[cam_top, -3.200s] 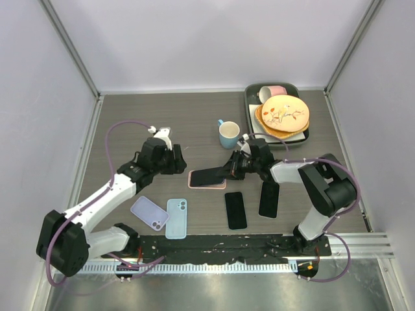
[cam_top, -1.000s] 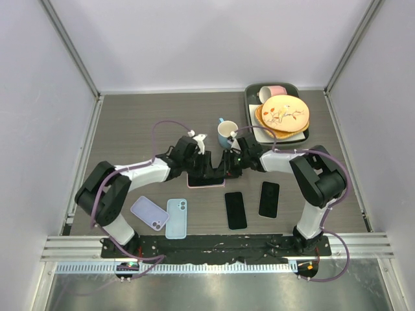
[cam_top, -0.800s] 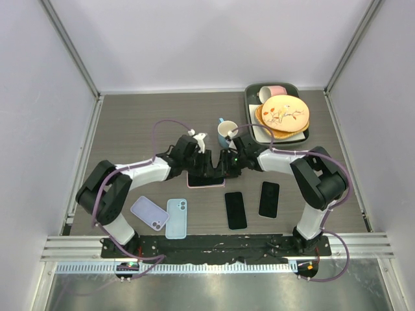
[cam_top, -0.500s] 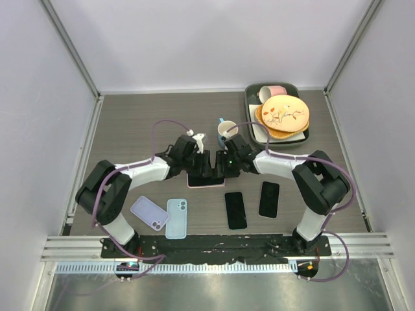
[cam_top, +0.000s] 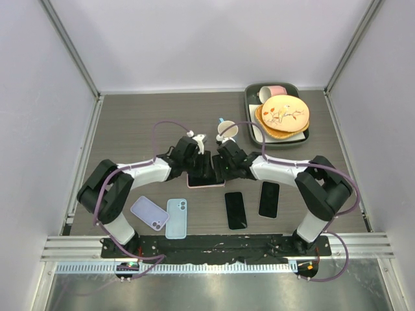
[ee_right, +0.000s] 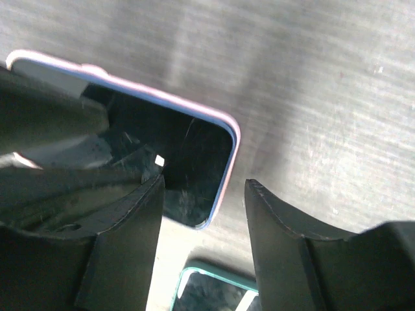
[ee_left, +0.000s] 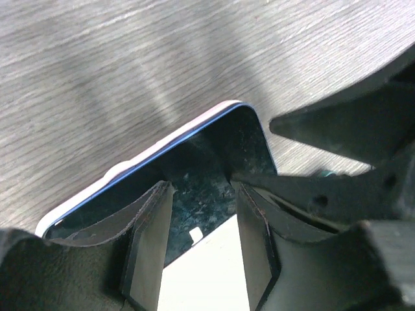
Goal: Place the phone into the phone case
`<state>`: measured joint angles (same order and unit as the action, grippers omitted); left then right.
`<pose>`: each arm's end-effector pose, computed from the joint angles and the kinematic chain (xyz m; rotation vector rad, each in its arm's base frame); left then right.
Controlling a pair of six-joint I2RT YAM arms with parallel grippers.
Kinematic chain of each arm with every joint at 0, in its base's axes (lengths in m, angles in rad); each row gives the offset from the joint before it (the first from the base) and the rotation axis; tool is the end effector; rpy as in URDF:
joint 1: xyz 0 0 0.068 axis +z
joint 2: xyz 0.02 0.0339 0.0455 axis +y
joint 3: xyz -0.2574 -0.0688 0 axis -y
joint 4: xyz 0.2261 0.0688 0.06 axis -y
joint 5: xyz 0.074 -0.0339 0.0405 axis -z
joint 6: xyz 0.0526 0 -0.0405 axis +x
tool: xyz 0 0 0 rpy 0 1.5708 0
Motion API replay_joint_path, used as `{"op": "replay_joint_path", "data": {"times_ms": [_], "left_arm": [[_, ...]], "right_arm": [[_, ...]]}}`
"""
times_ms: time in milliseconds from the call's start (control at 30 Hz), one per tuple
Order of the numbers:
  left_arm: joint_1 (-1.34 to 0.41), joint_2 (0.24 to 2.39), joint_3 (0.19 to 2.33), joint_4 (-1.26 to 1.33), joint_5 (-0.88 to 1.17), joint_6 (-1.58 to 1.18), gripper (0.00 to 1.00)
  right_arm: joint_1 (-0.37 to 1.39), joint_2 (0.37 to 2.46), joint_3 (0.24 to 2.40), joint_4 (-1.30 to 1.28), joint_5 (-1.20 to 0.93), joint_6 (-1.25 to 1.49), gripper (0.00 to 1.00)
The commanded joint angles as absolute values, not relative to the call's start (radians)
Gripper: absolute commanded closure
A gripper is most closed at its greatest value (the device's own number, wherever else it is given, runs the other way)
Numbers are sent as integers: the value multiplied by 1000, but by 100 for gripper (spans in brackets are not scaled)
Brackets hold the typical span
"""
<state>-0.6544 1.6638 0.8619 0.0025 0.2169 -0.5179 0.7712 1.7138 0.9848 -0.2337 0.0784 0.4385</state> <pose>0.2562 -0.2108 0.1591 0.2808 2.4866 -0.7883 0.2449 0.2323 0.1586 -0.3948 2.5425 0.3760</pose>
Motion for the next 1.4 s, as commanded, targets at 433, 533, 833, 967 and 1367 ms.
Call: {"op": "replay_joint_path", "data": {"times_ms": [433, 533, 833, 967, 1367], "left_arm": [[-667, 1655, 798, -28, 141, -538, 51], [-667, 1615, 785, -17, 138, -540, 50], [-667, 1425, 695, 26, 23, -568, 48], [-667, 1368, 676, 22, 9, -568, 47], [-667, 1397, 719, -26, 23, -577, 48]], "right_arm": [[706, 1336, 789, -146, -113, 428, 22], [619, 1304, 723, -75, -267, 486, 22], [426, 1350, 594, 161, -520, 615, 22], [422, 1422, 572, 254, -564, 653, 25], [423, 1629, 644, 232, -617, 606, 44]]}}
